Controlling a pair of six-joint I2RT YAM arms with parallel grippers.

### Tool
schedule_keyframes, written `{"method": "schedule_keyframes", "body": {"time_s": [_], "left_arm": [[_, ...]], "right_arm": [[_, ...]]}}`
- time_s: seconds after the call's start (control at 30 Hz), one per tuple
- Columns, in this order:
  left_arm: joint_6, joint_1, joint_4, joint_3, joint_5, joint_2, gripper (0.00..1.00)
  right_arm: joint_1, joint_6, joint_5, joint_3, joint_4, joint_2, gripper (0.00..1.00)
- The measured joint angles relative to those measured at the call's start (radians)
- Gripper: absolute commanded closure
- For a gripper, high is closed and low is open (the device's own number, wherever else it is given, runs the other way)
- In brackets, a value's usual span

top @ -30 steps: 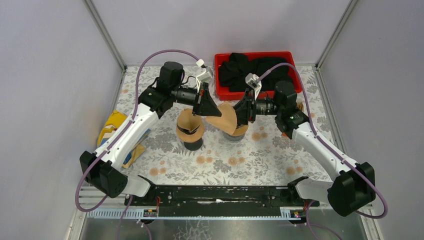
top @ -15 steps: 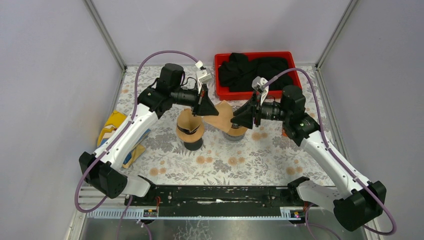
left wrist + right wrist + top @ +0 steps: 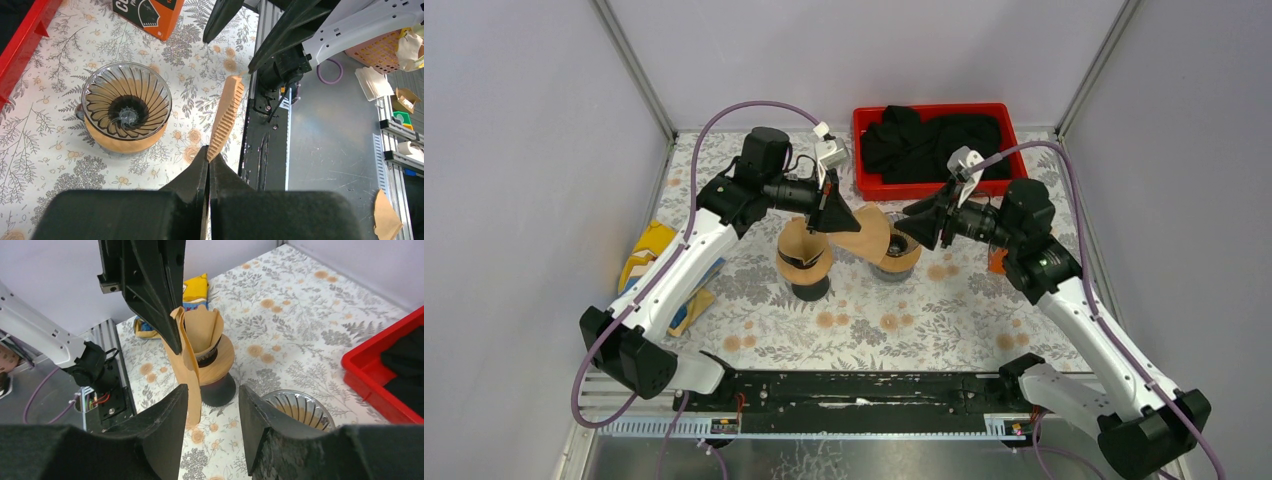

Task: Place the coffee filter in the dripper
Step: Place the coffee filter in the coffee dripper.

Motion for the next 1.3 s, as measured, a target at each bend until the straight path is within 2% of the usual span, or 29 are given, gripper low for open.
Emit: {"method": "schedule_keyframes", "body": {"time_s": [0.13, 0.53, 1.3], "left_arm": [[0.002, 0.000, -0.005, 0.000, 0.005, 0.000, 0.97], [0.009, -0.002, -0.006, 0.000, 0.042, 0.000, 0.96], [0.009, -0.002, -0.006, 0.000, 0.042, 0.005, 0.96]], "right_arm": [[0.000, -0.004, 0.020, 0.000, 0.012, -0.024, 0.50], [0.000, 0.004, 0.011, 0.000, 0.048, 0.045, 0.50], [0.001, 0.051, -0.093, 0.000, 0.132, 0.041, 0.50]]}}
